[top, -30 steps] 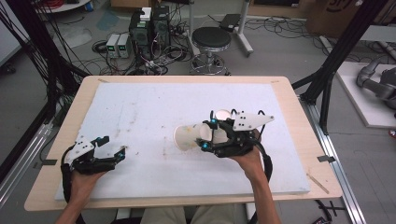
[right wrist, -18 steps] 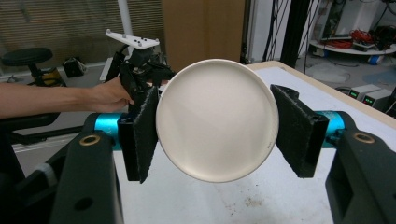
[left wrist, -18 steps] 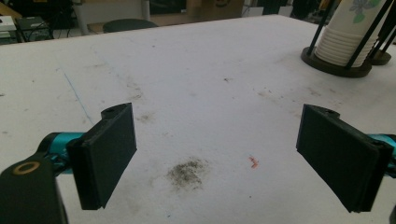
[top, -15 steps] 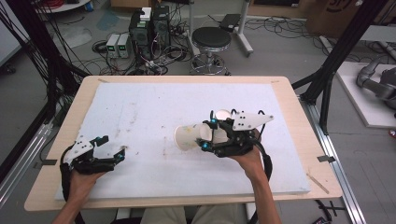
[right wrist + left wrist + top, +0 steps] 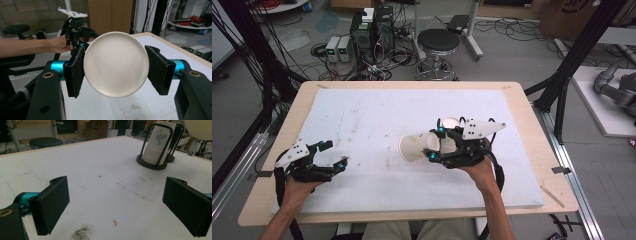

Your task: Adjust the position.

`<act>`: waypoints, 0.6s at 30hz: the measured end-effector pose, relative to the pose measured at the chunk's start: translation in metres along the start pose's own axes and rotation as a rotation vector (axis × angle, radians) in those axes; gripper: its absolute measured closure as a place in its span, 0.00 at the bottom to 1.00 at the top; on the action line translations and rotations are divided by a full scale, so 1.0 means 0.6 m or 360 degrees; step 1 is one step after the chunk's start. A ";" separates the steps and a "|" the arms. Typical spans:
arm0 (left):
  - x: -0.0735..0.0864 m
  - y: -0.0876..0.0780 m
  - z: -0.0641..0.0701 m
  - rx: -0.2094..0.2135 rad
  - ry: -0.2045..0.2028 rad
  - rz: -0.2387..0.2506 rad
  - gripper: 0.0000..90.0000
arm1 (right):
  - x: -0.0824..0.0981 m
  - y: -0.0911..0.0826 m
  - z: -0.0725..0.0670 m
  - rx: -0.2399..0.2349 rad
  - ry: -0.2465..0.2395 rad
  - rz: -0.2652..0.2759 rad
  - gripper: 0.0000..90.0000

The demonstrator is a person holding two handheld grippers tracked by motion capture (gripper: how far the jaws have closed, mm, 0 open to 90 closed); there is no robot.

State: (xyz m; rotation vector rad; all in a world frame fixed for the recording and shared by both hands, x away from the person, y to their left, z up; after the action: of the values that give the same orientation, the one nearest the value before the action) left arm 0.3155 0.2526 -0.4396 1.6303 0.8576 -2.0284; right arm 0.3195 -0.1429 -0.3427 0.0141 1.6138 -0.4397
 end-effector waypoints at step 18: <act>-0.060 0.018 0.020 0.0269 0.0082 0.0033 0.08 | -0.001 0.018 -0.001 -0.0082 -0.0009 -0.0010 0.41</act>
State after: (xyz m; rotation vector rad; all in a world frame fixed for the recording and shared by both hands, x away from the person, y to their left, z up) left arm 0.3226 0.2341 -0.4054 1.7806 0.6995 -2.1019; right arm 0.3221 -0.1328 -0.3449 -0.0314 1.6194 -0.4026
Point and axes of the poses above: each handheld gripper's, and its own axes: y roughly forward along the jaws, x roughly out of its underside, z roughly to its right, the point moved 4 cm from there along y, roughly forward along the jaws, and after that the axes turned 1 degree about -y, right-handed, at the moved point
